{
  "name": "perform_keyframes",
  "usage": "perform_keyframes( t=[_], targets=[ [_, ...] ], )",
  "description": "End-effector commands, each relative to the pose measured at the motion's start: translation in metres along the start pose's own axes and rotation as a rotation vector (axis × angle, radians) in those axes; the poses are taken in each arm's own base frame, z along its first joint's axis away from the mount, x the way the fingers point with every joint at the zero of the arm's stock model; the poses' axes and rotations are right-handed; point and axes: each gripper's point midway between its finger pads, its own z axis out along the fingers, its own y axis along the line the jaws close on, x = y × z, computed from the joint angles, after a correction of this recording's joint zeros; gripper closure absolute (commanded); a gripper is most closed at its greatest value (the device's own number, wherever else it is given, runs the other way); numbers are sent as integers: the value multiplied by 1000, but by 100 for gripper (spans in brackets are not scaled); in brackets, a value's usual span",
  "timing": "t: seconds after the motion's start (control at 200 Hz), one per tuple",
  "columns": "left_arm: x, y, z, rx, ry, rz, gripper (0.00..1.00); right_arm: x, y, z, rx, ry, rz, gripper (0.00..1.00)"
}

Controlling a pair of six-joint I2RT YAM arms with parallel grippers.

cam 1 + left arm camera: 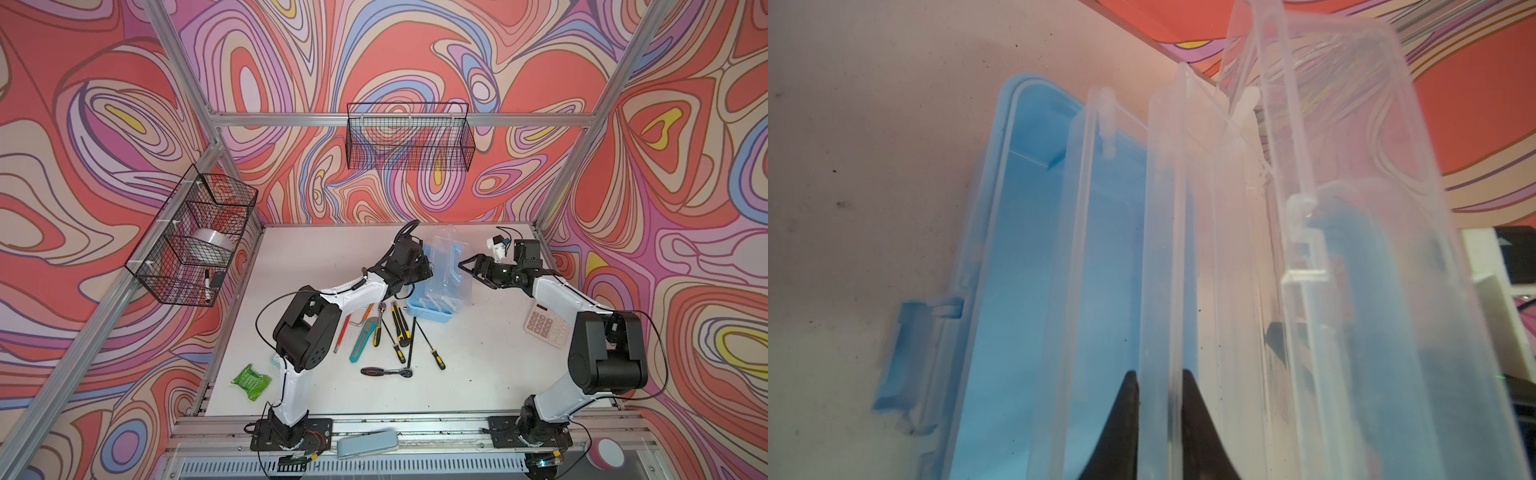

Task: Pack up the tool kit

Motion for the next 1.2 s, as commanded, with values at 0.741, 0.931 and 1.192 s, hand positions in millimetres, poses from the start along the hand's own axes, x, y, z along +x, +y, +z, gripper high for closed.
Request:
perform_keyframes(
  t=[0.741, 0.931, 1.192],
  targets=[
    [-23, -21, -19, 150, -47, -80, 84, 10, 5, 22, -153, 43, 69, 34],
    [-25, -18, -22, 155, -49, -82, 83, 9, 11, 18, -233, 30, 102, 36],
    [-25, -16, -22, 161, -43, -88, 83, 9, 7, 16, -225, 9, 98, 28]
  ],
)
